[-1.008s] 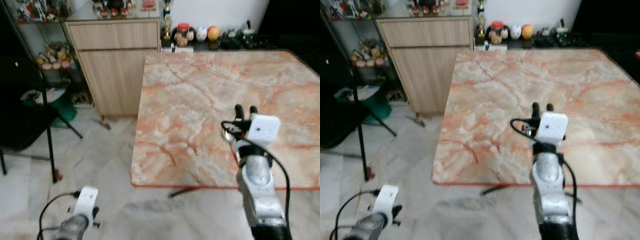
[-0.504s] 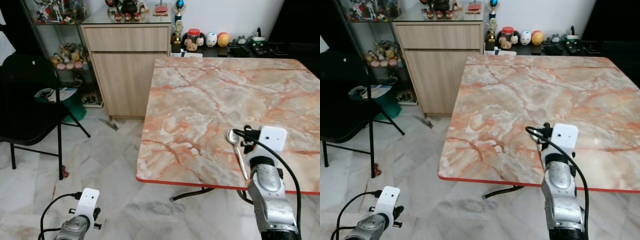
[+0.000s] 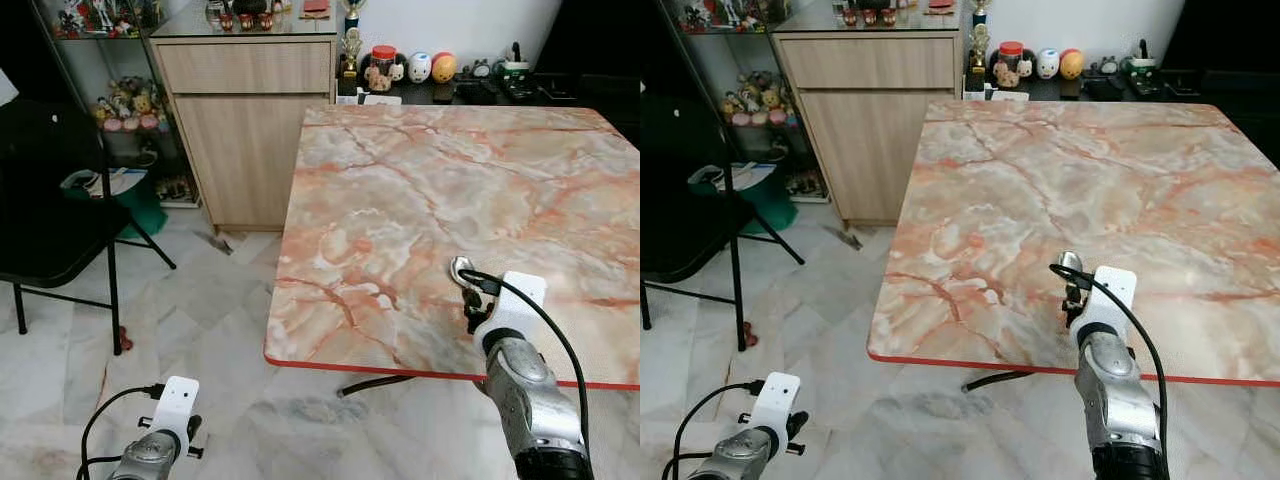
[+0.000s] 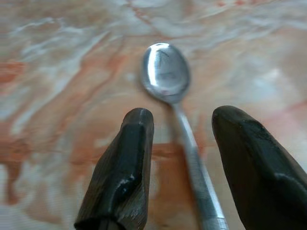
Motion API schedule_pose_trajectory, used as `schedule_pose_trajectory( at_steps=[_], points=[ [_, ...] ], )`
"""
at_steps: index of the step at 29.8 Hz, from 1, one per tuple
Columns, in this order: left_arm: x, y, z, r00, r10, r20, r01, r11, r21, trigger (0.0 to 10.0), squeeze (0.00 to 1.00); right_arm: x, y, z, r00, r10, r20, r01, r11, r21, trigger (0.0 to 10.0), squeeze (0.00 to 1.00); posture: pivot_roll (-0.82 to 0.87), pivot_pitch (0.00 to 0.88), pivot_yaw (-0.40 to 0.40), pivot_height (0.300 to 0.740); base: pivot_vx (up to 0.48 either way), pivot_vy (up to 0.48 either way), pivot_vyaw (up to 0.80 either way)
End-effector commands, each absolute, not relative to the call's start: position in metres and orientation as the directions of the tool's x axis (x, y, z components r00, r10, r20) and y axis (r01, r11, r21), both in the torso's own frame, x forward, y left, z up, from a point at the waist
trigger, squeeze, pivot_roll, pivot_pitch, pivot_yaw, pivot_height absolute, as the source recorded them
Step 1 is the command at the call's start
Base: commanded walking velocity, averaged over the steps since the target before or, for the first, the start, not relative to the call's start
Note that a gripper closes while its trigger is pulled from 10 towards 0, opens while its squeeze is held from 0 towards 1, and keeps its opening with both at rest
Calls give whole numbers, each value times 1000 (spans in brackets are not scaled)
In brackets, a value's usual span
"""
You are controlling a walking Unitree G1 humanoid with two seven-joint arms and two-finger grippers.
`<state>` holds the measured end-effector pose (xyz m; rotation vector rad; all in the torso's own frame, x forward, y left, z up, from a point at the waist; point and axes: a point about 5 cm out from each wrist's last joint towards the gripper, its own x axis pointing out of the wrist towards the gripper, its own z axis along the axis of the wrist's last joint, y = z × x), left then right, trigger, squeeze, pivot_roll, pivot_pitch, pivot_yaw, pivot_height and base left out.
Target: Setting the table
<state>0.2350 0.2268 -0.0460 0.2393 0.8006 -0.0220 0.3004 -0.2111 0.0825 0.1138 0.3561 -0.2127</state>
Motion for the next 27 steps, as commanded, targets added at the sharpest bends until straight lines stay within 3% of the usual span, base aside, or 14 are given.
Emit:
schedule_pose_trajectory(
  at_steps=[1, 3, 4, 5, 6, 13, 14, 15, 20, 21, 22, 23, 27],
  points=[
    [232, 229, -48, 685, 77, -725, 117, 970, 213, 10000, 0, 307, -206, 87, 924, -132, -358, 203, 964, 169, 10000, 329, -2, 0, 9, 740, 0, 0, 0],
    [232, 229, -48, 685, 77, -724, 116, 970, 213, 10000, 0, 310, -206, 90, 928, -121, -353, 198, 962, 191, 10000, 290, -2, 0, 8, 740, 0, 0, 0],
    [232, 229, -48, 685, 78, -725, 115, 970, 213, 10000, 0, 313, -207, 93, 930, -112, -351, 194, 958, 209, 10000, 125, -2, 0, 8, 740, 0, 0, 0],
    [232, 229, -48, 685, 78, -725, 115, 970, 213, 10000, 0, 314, -207, 94, 930, -110, -351, 194, 957, 215, 10000, 125, -2, 0, 8, 740, 0, 0, 0],
    [232, 229, -48, 684, 78, -725, 115, 970, 213, 10000, 0, 315, -208, 94, 929, -107, -355, 194, 956, 220, 10000, 0, -3, 0, 9, 740, 0, 0, 0],
    [233, 229, -48, 684, 78, -725, 113, 971, 212, 10000, 0, 324, -210, 100, 931, -82, -357, 178, 953, 247, 10000, 0, -3, 0, 9, 740, 0, 0, 0],
    [232, 229, -48, 684, 79, -725, 113, 971, 212, 10000, 0, 326, -210, 102, 933, -78, -352, 173, 954, 244, 10000, 718, -3, 0, 9, 740, 0, 0, 0],
    [233, 229, -48, 684, 79, -725, 113, 971, 212, 10000, 0, 327, -211, 102, 932, -82, -352, 175, 954, 243, 10000, 1000, -3, 0, 9, 740, 0, 0, 0],
    [232, 228, -48, 684, 78, -725, 113, 971, 211, 10000, 0, 330, -214, 102, 925, -116, -363, 196, 962, 191, 10000, 1000, -3, 0, 10, 740, 0, 0, 0],
    [232, 228, -48, 684, 78, -725, 113, 971, 211, 10000, 0, 331, -214, 101, 923, -121, -366, 198, 963, 182, 10000, 929, -3, 0, 10, 740, 0, 0, 0],
    [232, 228, -48, 684, 78, -725, 113, 971, 210, 10000, 0, 331, -214, 101, 922, -120, -370, 198, 963, 182, 10000, 82, -3, 0, 10, 740, 0, 0, 0],
    [232, 228, -48, 684, 78, -725, 113, 971, 211, 10000, 0, 331, -214, 100, 920, -117, -374, 197, 963, 182, 10000, 0, -3, 0, 10, 740, 0, 0, 0],
    [232, 228, -48, 684, 78, -725, 112, 971, 210, 10000, 0, 332, -213, 99, 916, -112, -386, 183, 971, 152, 10000, 0, -2, 0, 10, 740, 0, 0, 0]
  ],
)
